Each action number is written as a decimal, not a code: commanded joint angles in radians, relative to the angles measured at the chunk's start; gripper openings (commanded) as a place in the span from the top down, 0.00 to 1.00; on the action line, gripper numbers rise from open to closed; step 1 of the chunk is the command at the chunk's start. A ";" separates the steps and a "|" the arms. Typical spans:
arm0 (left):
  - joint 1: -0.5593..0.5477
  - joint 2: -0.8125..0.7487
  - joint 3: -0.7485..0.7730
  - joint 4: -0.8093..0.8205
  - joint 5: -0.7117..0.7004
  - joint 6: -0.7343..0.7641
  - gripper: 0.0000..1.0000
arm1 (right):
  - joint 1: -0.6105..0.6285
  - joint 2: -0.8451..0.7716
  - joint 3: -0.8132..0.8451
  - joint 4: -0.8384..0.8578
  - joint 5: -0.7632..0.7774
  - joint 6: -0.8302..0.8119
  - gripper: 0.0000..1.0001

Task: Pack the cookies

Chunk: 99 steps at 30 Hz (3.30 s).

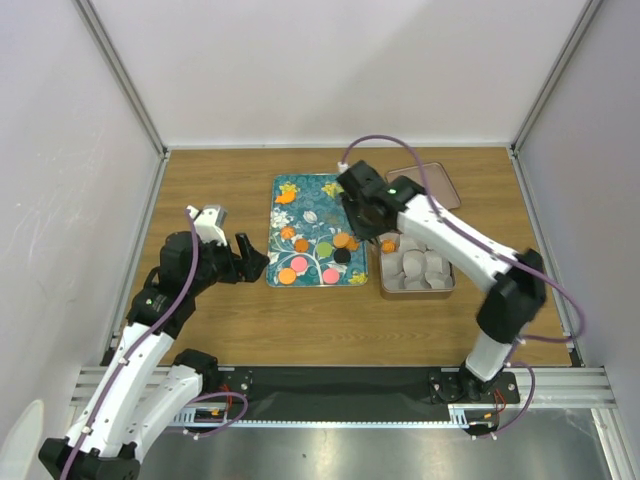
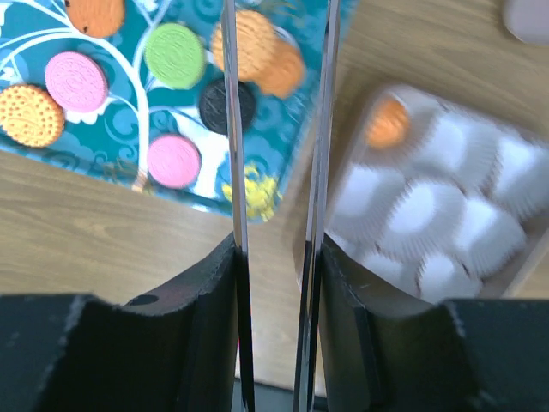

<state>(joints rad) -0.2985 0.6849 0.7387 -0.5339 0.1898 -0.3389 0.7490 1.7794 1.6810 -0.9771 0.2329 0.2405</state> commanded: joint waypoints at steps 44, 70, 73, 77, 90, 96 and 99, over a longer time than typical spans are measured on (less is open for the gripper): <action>-0.059 -0.015 -0.001 0.026 0.037 0.015 0.15 | -0.240 -0.537 -0.664 0.112 -0.029 0.229 0.63; -0.067 -0.019 -0.001 0.025 0.031 0.014 0.15 | -0.091 -0.542 -0.379 -0.011 0.002 0.240 0.53; -0.067 -0.019 -0.001 0.023 0.028 0.014 0.15 | -0.018 -0.457 -0.321 -0.009 0.008 0.226 0.52; -0.067 -0.019 -0.001 0.026 0.030 0.014 0.15 | 0.045 -0.335 -0.242 0.003 -0.007 0.192 0.53; -0.068 -0.018 -0.004 0.025 0.019 0.011 0.14 | 0.165 -0.090 -0.208 0.054 -0.044 0.157 0.52; -0.068 -0.016 -0.004 0.025 0.017 0.009 0.14 | 0.167 -0.071 -0.225 0.078 -0.067 0.154 0.52; -0.068 -0.013 -0.002 0.023 0.017 0.011 0.14 | 0.168 -0.063 -0.231 0.087 -0.081 0.154 0.52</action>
<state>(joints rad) -0.3580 0.6731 0.7383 -0.5339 0.2123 -0.3389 0.9146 1.7088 1.4528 -0.9260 0.1669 0.4084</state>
